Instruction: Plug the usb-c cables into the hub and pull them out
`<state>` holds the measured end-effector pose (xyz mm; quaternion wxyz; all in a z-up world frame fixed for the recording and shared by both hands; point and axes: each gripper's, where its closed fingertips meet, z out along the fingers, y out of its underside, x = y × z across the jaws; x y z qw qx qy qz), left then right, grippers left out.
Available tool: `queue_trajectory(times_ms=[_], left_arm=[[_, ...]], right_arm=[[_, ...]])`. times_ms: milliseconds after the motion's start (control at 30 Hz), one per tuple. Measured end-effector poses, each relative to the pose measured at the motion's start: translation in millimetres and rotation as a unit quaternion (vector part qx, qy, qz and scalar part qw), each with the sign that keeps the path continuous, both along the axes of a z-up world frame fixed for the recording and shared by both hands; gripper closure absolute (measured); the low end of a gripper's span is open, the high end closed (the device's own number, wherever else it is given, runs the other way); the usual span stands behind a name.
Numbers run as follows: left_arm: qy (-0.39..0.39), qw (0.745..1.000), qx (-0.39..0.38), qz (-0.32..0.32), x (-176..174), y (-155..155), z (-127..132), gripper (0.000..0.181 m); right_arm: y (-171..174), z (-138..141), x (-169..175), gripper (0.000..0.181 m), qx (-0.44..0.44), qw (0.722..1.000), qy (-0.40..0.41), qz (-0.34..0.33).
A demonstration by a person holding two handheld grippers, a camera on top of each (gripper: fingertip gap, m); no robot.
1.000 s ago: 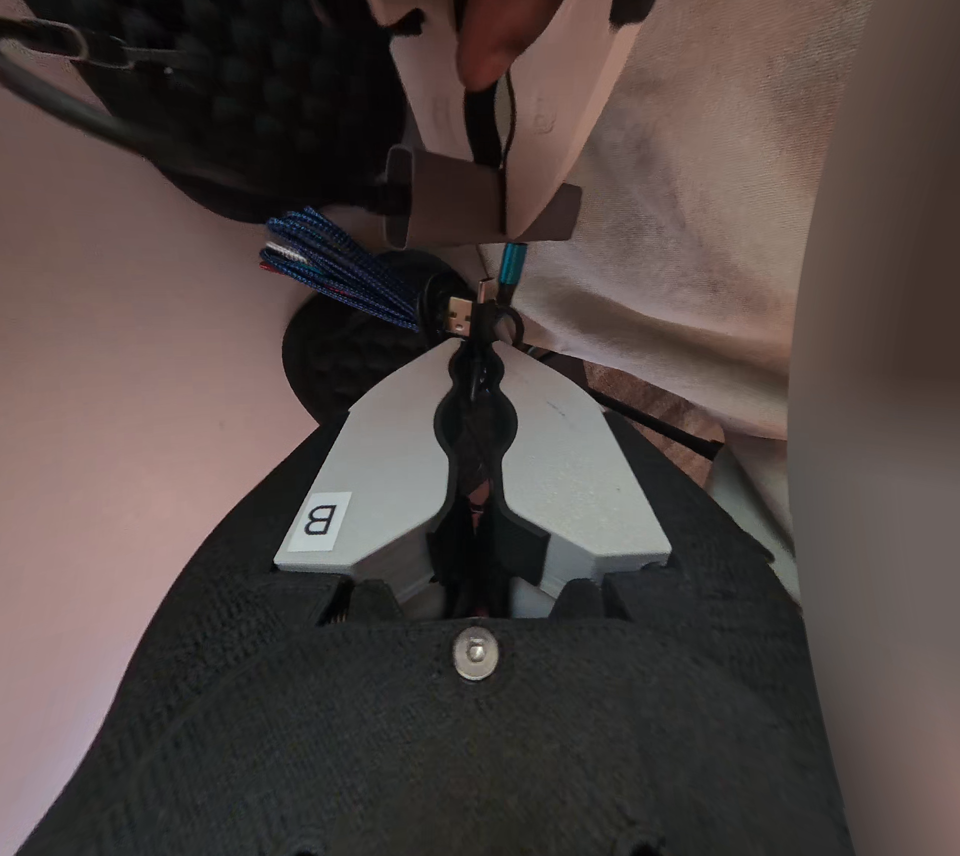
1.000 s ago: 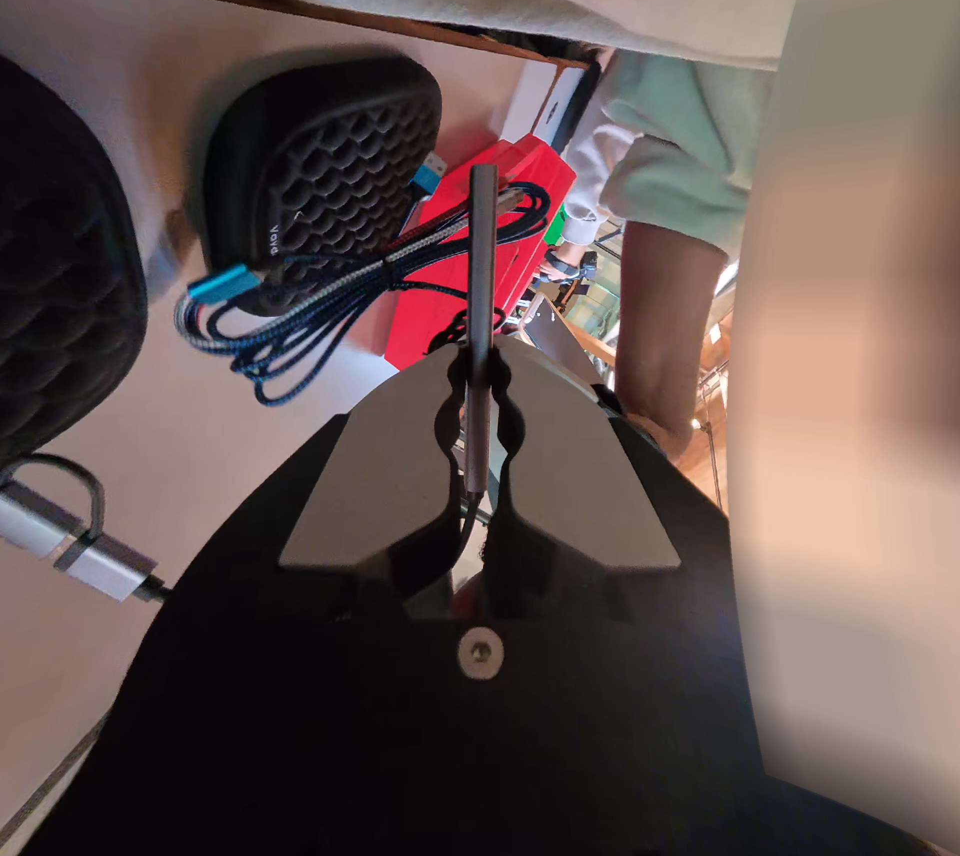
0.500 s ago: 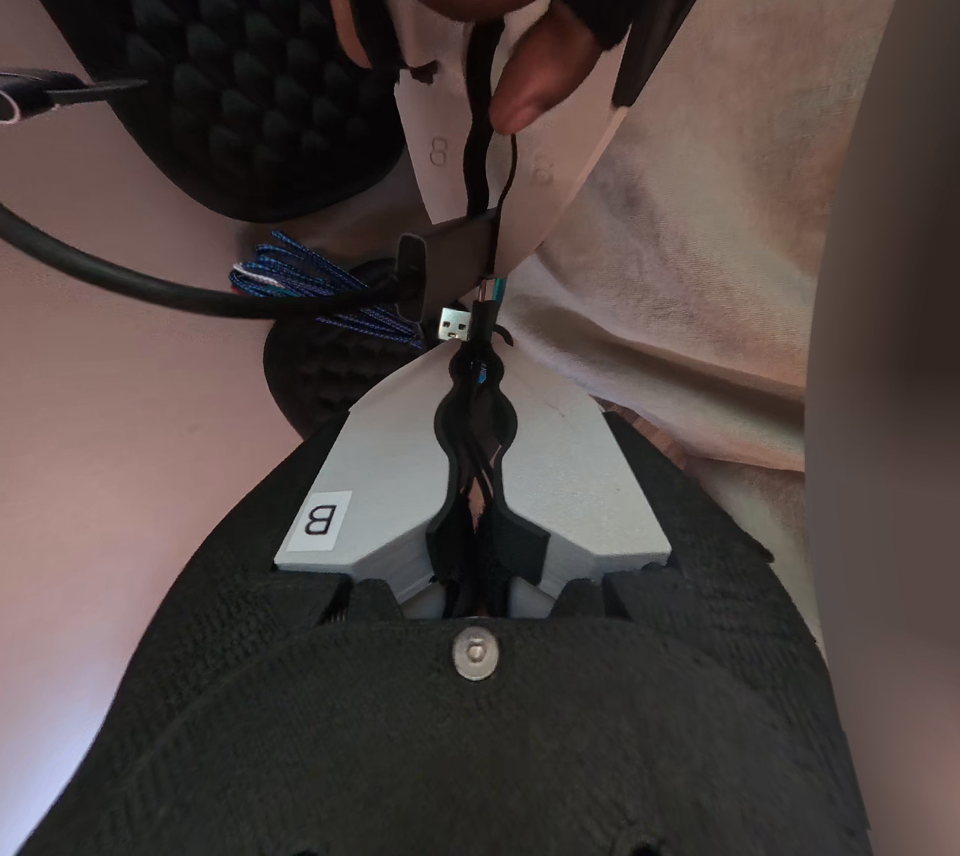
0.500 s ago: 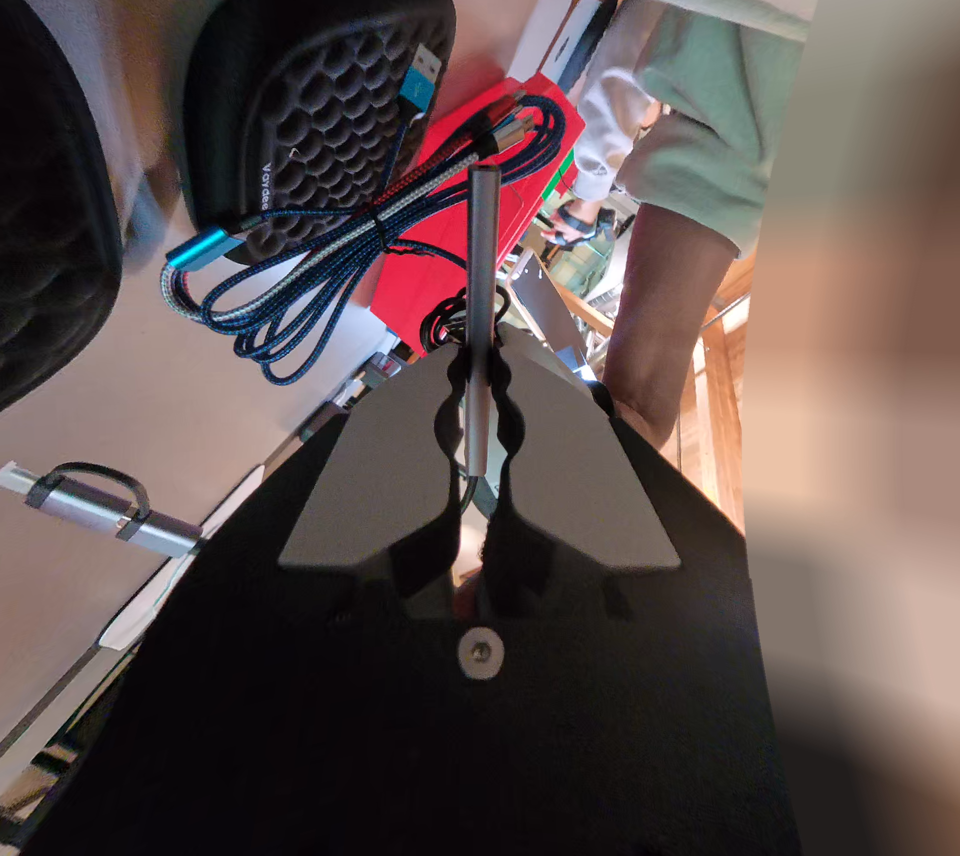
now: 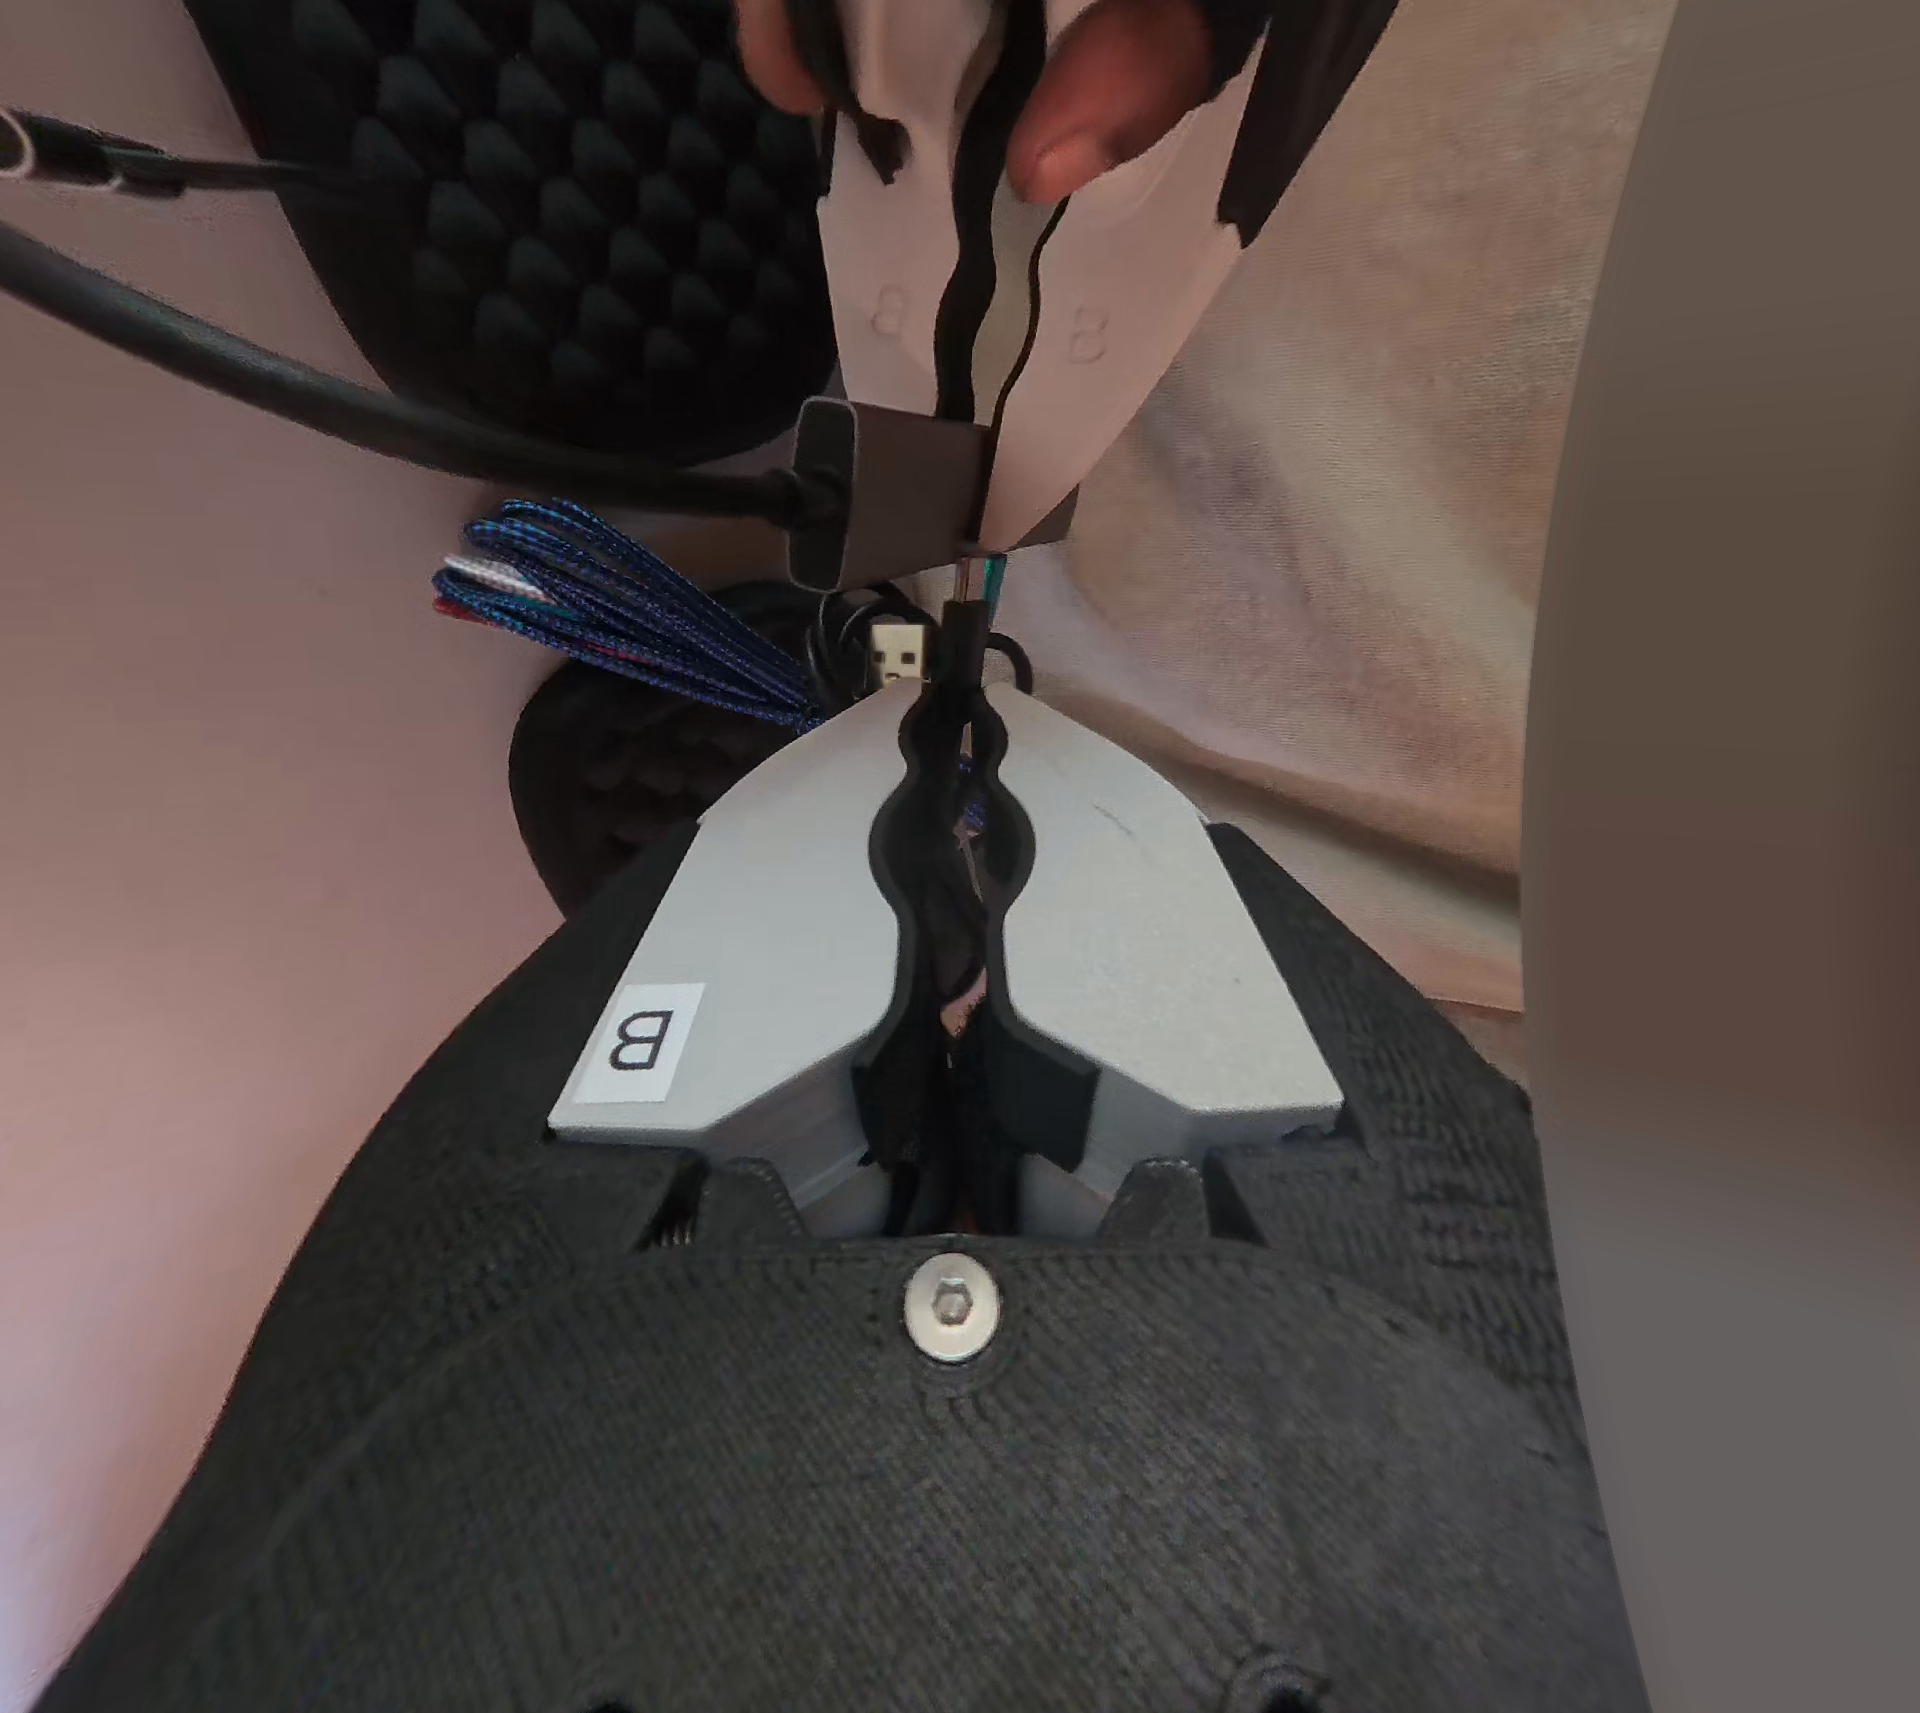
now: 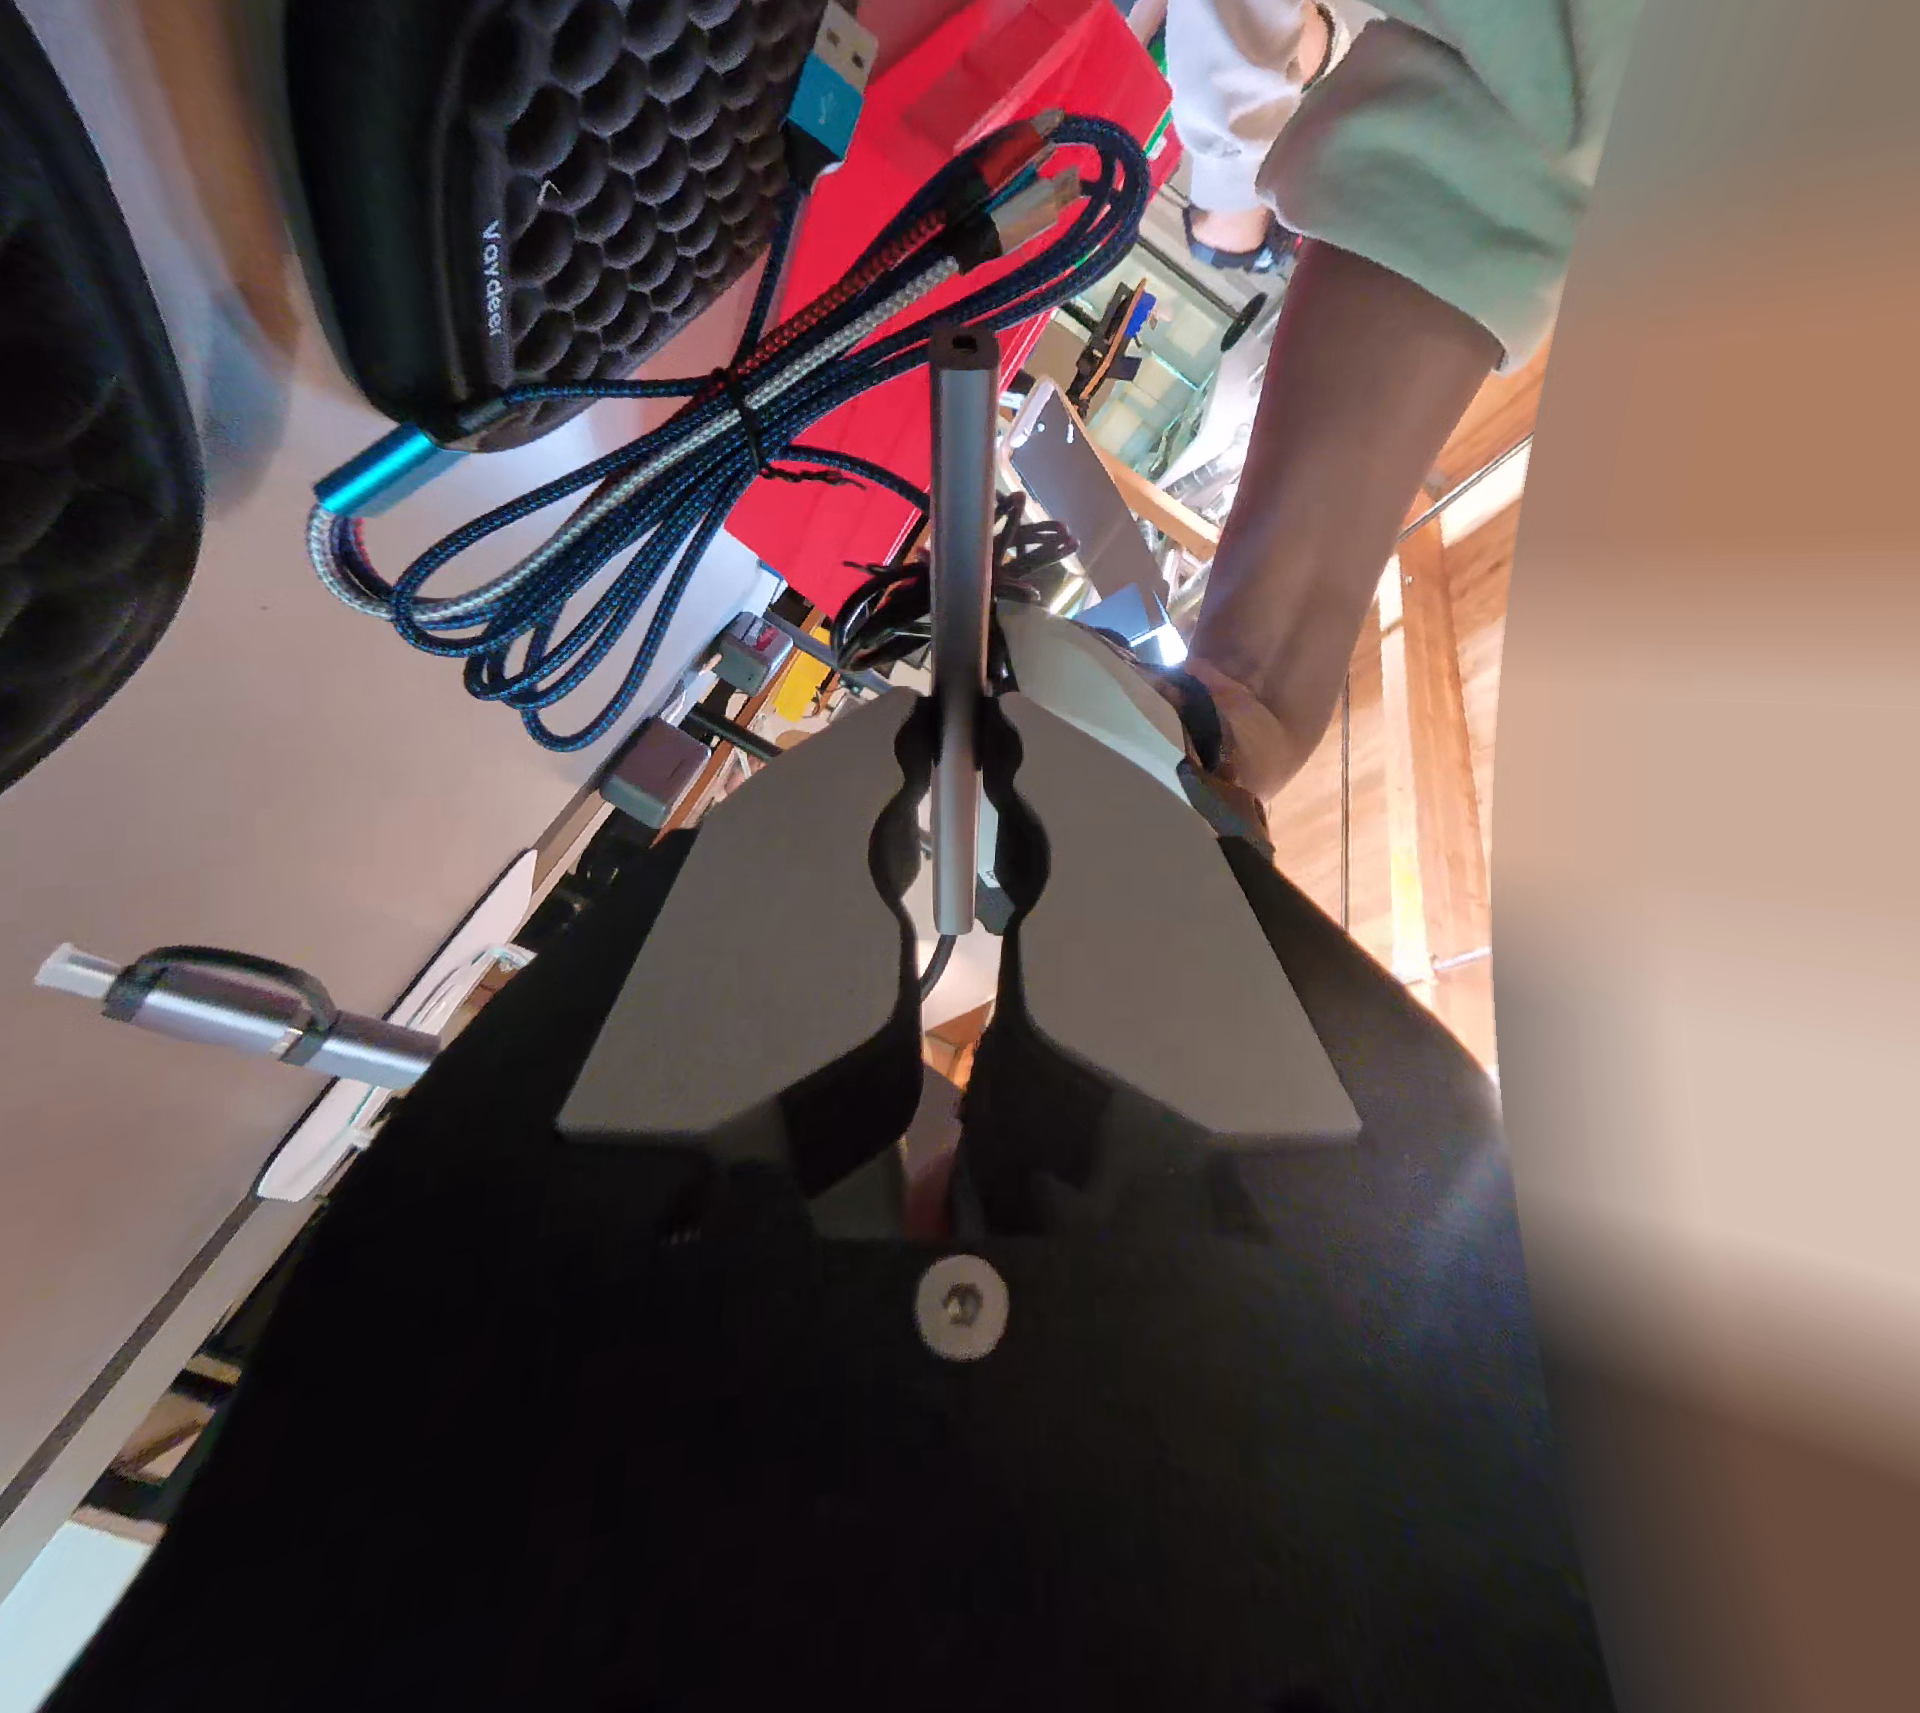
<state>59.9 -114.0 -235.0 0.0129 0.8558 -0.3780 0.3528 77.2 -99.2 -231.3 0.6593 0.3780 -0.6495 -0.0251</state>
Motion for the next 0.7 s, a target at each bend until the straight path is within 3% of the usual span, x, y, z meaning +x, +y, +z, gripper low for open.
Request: queue_trajectory(times_ms=[700], left_arm=[[-0.015,0.999,0.001,0.034,-2.5,7.1,-7.1,0.177]], right_arm=[[9.7,2.3,-4.5,0.173,-0.025,0.999,0.019,-0.035]])
